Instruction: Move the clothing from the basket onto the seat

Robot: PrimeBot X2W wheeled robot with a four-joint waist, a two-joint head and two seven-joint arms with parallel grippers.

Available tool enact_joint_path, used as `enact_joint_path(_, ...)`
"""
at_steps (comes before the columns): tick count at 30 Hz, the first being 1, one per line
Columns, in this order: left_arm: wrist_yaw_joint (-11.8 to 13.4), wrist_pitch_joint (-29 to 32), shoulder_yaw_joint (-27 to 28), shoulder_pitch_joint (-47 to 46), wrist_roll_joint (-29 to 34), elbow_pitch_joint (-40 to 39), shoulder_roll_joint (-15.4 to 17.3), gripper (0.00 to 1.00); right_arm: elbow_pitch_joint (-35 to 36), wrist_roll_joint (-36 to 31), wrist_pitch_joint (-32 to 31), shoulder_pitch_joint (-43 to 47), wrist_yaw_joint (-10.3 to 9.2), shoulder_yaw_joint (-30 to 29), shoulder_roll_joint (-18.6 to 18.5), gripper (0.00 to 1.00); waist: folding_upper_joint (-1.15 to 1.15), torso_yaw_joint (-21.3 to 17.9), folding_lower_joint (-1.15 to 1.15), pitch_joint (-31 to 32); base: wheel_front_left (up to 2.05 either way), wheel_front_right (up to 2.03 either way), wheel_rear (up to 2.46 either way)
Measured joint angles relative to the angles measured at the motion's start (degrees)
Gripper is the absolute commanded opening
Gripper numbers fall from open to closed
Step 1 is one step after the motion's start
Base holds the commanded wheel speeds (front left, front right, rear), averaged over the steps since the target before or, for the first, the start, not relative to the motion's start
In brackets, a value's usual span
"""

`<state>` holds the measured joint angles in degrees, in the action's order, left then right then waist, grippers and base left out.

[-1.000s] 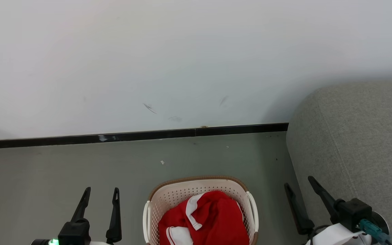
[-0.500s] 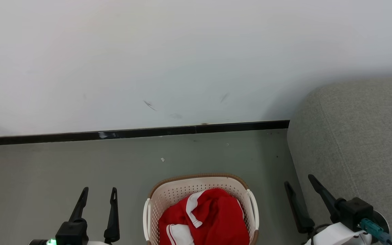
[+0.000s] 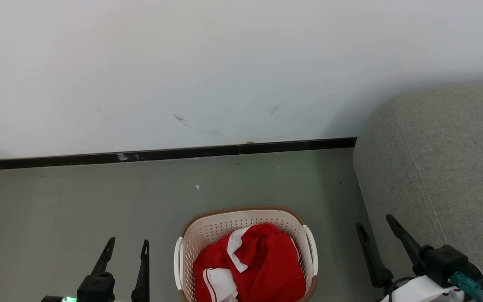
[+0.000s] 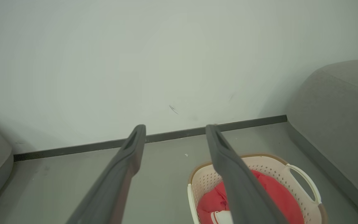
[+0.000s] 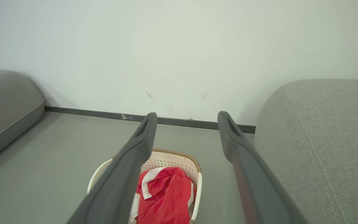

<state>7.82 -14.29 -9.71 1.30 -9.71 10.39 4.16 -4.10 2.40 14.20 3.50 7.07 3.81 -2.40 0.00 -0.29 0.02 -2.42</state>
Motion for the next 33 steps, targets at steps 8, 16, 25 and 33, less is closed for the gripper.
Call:
enact_joint_path(8, -2.00, 0.00, -2.26, -4.25, 2.40, 4.31, 1.55, 1.00, 1.85, -0.62, 0.00, 0.57, 0.00, -1.29, 0.02, 1.00, 0.00, -0.61, 0.00, -2.21, 0.00, 0.00, 0.00)
enact_joint_path(16, -4.38, 0.02, -5.56, -8.67, 3.77, 8.49, 1.70, 1.00, 4.08, -0.74, 0.00, 0.94, 0.00, -2.91, 0.07, 1.00, 0.00, -1.35, -0.01, -4.82, 0.00, 0.00, 0.00)
enact_joint_path(25, -6.04, 0.62, -8.02, -14.88, 5.92, 13.50, 1.16, 1.00, 7.11, -0.44, 0.00, 0.64, 0.00, -4.38, 0.09, 1.00, 0.00, -2.66, 0.00, -9.06, 0.00, 0.00, 0.00)
enact_joint_path(33, -7.04, 1.12, -10.00, -20.24, 7.30, 17.35, 0.59, 1.00, 9.44, 0.16, 0.00, -2.13, 0.00, -4.70, 0.11, 1.00, 0.00, -4.17, -0.01, -13.65, 0.00, 0.00, 0.00)
